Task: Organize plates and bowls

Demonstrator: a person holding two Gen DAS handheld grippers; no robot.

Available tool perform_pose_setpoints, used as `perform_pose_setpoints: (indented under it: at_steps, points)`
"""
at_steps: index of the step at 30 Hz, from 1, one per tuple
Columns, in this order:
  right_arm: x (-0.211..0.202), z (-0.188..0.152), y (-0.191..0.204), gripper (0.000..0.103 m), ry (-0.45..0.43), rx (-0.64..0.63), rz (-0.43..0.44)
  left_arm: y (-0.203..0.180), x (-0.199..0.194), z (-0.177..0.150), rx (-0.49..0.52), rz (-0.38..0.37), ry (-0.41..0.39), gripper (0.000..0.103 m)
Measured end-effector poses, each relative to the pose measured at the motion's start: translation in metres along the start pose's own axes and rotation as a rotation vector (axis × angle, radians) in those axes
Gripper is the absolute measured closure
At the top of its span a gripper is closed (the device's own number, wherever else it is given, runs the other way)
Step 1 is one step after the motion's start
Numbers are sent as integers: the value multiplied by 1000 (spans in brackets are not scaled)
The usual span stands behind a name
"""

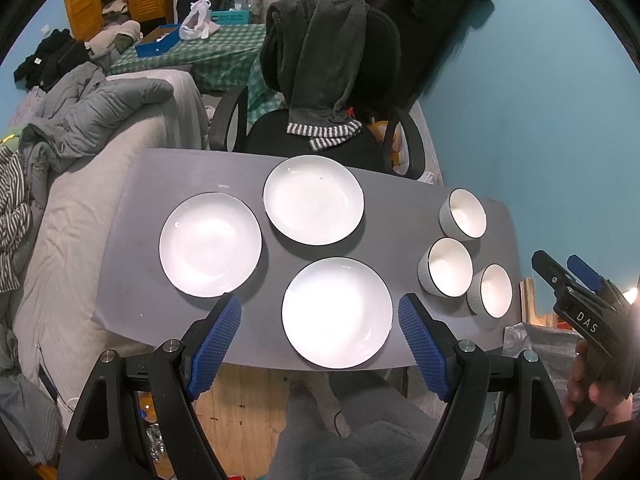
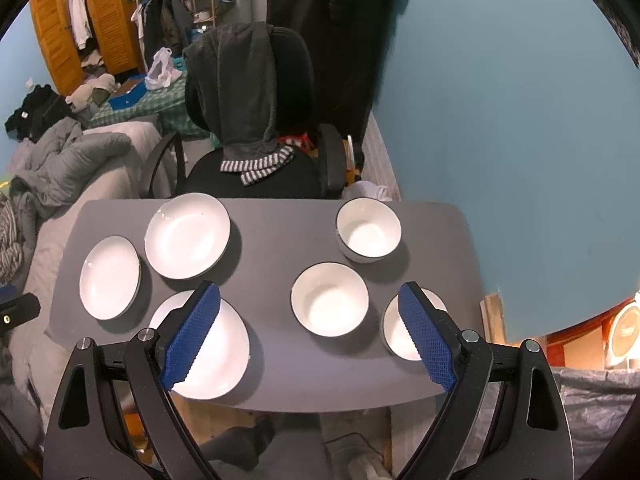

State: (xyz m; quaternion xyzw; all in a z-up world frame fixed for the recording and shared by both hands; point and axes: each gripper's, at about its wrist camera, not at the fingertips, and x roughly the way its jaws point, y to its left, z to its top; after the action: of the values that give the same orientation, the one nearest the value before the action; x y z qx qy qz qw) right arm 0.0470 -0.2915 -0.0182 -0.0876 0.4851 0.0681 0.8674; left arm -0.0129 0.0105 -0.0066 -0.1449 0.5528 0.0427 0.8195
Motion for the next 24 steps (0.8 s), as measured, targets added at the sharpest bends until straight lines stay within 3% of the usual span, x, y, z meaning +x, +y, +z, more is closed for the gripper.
perform_pose_setpoints:
  at_steps: [9, 24]
  points:
    - [17, -3, -1, 14, 53, 19, 20, 5, 15, 0, -14, 4, 45, 21]
    - [48, -1, 18, 14, 92, -103, 90, 36, 45, -9, -16, 62, 52, 21]
